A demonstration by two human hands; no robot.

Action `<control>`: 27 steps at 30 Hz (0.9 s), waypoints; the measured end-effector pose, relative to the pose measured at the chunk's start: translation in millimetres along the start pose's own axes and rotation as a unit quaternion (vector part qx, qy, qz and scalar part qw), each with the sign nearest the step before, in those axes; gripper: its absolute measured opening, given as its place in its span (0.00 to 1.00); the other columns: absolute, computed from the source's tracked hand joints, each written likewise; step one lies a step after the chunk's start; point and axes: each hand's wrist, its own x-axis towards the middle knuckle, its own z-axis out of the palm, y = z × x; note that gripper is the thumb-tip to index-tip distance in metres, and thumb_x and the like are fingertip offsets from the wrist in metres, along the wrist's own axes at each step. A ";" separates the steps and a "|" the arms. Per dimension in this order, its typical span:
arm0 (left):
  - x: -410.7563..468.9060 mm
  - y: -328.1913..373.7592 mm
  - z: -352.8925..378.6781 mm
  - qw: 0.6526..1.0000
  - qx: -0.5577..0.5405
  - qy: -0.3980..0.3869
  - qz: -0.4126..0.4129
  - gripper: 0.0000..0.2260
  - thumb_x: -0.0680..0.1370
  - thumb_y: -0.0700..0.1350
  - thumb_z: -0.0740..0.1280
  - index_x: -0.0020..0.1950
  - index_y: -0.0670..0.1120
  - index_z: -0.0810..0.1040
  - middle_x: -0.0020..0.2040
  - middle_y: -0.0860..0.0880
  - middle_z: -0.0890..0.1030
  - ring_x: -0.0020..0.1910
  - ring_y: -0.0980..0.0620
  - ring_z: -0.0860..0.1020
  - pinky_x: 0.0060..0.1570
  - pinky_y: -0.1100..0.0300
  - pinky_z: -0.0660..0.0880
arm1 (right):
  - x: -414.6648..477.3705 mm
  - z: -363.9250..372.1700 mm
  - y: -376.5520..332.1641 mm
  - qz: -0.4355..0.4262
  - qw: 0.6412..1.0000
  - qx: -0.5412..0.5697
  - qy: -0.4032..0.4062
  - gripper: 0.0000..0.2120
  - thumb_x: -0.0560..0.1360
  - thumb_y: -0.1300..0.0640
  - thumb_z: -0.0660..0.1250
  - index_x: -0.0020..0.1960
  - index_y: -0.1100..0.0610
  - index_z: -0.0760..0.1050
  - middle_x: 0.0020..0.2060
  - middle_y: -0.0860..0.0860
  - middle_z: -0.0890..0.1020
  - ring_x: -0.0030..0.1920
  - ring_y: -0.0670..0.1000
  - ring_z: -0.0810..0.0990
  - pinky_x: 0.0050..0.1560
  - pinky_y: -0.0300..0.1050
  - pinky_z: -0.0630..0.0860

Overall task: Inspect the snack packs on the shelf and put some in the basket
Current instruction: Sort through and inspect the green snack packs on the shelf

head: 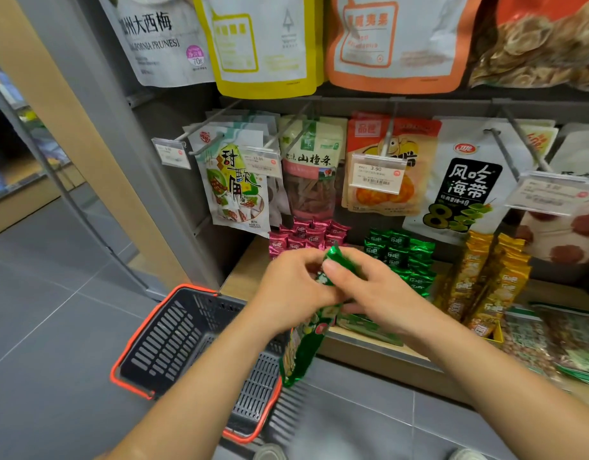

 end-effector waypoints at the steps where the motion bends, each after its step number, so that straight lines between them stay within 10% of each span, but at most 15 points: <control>1: -0.9 1.8 5.4 0.999 0.036 0.001 0.010 0.17 0.58 0.56 0.69 0.46 0.58 0.82 0.41 0.56 0.84 0.43 0.58 0.81 0.46 0.56 0.79 | -1.4 1.7 -1.4 -0.011 1.000 -0.019 0.019 0.09 0.74 0.42 0.67 0.52 0.43 0.79 0.47 0.45 0.84 0.50 0.48 0.83 0.55 0.55 0.79; 8: 1.4 -0.7 20.6 0.988 0.136 0.072 0.030 0.24 0.62 0.59 0.73 0.56 0.55 0.75 0.46 0.58 0.78 0.44 0.59 0.74 0.46 0.63 0.73 | 1.8 -4.5 1.4 -0.004 0.992 -0.058 0.116 0.18 0.80 0.53 0.63 0.66 0.60 0.74 0.61 0.58 0.80 0.63 0.57 0.77 0.63 0.61 0.73; 14: 0.6 -6.7 23.7 0.971 0.224 0.044 0.069 0.21 0.70 0.54 0.74 0.60 0.51 0.76 0.51 0.55 0.79 0.49 0.55 0.76 0.50 0.57 0.74 | 0.8 -20.3 1.0 -0.021 0.980 -0.048 0.193 0.09 0.80 0.57 0.62 0.43 0.53 0.78 0.39 0.56 0.83 0.43 0.60 0.82 0.45 0.65 0.79; 22: -2.9 -11.0 10.4 0.964 0.250 -0.050 0.075 0.17 0.73 0.55 0.71 0.60 0.53 0.76 0.50 0.56 0.80 0.48 0.56 0.77 0.47 0.56 0.75 | -2.5 -40.0 -1.9 0.040 0.977 0.059 0.199 0.09 0.79 0.59 0.65 0.56 0.47 0.75 0.49 0.52 0.79 0.39 0.48 0.84 0.36 0.49 0.83; 27: -5.2 -20.7 1.7 0.923 0.345 -0.147 0.081 0.17 0.77 0.52 0.68 0.64 0.50 0.74 0.56 0.51 0.77 0.56 0.51 0.74 0.56 0.53 0.71 | -12.6 -65.5 -2.2 -0.043 0.934 -0.356 -0.011 0.28 0.69 0.45 0.75 0.68 0.44 0.72 0.64 0.43 0.75 0.63 0.43 0.72 0.66 0.43 0.70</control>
